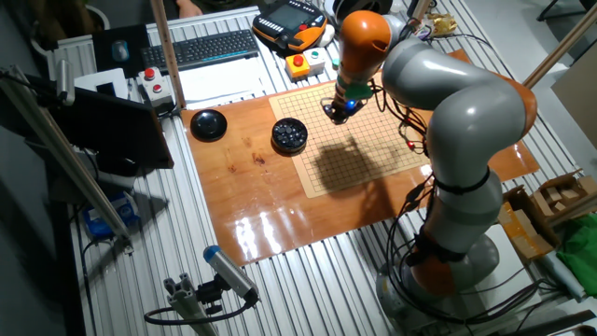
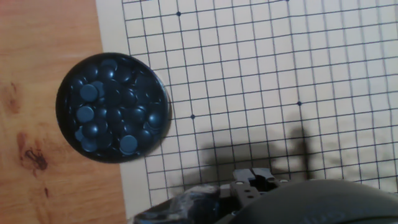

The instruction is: Play the first move as black on the 3-4 point in the upper right corner of the Go board

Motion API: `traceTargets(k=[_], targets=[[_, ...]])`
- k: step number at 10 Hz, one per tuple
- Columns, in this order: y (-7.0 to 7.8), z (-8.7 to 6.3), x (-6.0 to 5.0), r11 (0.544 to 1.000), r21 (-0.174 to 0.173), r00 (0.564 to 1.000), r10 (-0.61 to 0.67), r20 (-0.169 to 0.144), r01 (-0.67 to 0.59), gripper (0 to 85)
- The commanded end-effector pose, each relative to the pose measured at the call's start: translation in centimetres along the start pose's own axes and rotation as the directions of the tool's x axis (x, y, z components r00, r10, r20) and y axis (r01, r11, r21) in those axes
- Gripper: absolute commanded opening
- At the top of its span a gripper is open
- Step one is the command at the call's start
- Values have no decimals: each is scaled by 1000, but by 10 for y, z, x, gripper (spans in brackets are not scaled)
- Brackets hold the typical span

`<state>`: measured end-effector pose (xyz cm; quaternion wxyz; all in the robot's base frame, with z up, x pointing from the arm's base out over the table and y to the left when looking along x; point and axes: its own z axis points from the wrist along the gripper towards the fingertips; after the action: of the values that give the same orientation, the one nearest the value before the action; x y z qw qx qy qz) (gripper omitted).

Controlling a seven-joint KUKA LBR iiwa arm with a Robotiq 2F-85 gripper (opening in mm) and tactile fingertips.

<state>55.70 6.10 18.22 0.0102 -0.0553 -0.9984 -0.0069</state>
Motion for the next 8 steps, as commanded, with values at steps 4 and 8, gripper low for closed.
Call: traceTargets(k=[4, 8], targets=[[23, 18, 12, 1000, 6, 1000, -7, 16, 7, 7], [28, 28, 13, 999, -35, 1000, -20, 3, 20, 7]])
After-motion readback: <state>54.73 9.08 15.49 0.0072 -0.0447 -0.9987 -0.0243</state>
